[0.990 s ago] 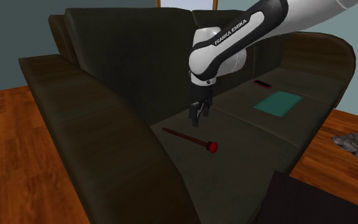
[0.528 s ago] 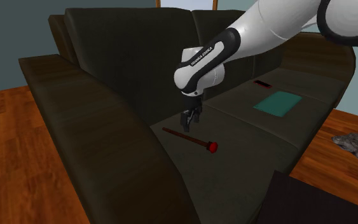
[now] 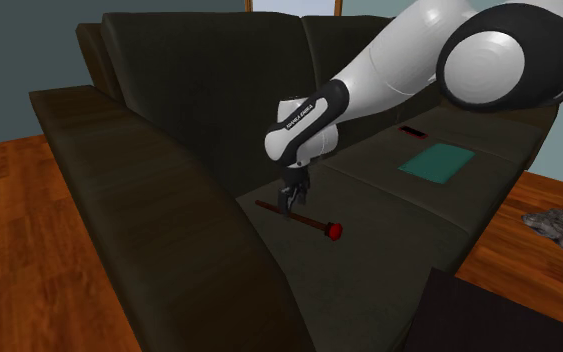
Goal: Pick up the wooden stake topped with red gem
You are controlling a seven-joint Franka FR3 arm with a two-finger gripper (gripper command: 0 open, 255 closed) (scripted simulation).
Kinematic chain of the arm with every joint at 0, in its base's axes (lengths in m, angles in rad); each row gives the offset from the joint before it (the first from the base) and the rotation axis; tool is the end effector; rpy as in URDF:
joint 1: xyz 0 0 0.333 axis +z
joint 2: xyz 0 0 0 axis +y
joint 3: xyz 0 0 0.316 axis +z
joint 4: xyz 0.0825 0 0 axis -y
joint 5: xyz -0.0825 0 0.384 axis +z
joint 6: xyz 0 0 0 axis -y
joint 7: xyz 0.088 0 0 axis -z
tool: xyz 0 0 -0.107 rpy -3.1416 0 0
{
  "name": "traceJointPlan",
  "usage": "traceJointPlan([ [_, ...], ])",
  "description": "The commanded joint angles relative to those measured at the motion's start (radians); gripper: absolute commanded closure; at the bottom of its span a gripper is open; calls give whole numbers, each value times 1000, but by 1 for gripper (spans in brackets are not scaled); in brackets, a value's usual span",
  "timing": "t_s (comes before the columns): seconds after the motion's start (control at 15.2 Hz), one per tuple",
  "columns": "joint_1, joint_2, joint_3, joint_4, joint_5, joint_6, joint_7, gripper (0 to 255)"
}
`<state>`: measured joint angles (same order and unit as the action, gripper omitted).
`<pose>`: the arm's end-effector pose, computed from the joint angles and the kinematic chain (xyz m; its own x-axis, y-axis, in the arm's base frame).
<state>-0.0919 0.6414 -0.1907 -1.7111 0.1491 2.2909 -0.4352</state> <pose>0.6459 -0.1717 0.2190 0.9953 0.0859 -0.0450 0.0854 -0.9963 -0.0137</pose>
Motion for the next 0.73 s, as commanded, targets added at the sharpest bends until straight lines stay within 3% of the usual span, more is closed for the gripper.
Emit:
traceJointPlan([
  [0.0, -3, 22, 3, 6, 4, 16, -3, 0],
  [0.2, -5, 37, 6, 7, 7, 30, -5, 0],
  [0.26, -4, 37, 6, 9, 7, 28, -3, 255],
  [0.66, -4, 36, 6, 8, 7, 28, -3, 255],
])
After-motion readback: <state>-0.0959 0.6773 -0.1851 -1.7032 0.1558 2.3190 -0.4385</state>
